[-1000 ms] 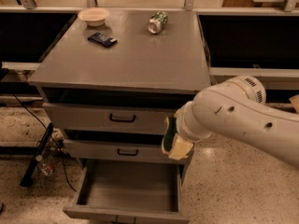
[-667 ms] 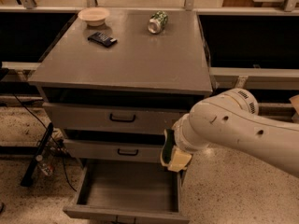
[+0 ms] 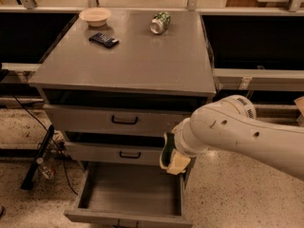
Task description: Place sponge into bottom drawer
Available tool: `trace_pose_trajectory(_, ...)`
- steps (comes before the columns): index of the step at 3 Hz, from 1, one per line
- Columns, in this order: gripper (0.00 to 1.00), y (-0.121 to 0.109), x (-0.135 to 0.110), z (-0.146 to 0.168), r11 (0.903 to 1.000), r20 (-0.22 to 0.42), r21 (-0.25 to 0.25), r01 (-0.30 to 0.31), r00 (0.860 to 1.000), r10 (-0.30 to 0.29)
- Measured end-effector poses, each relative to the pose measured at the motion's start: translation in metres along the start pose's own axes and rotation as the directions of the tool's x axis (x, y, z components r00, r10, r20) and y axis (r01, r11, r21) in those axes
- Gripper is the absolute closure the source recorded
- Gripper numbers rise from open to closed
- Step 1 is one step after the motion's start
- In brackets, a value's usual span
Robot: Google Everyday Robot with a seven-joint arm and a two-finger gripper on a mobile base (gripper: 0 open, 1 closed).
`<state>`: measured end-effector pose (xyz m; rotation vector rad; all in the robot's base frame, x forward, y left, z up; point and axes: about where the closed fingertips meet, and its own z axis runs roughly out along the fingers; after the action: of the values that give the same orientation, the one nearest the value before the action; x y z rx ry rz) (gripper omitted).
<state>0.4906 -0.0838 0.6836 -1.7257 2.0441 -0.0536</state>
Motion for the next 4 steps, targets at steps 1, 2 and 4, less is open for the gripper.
trace_pose_trajectory(1, 1.00, -0.011, 0.005, 0.059, 0.9981, 0.065, -0.022, -0.057, 0.996, 0.058)
trace_pose_trajectory(2, 1.00, -0.010, 0.006, 0.062, 0.9979, 0.065, -0.026, -0.059, 0.996, 0.060)
trace_pose_trajectory(4, 1.00, 0.009, 0.010, 0.081, 0.9939, 0.099, -0.044, -0.101, 0.990, 0.105)
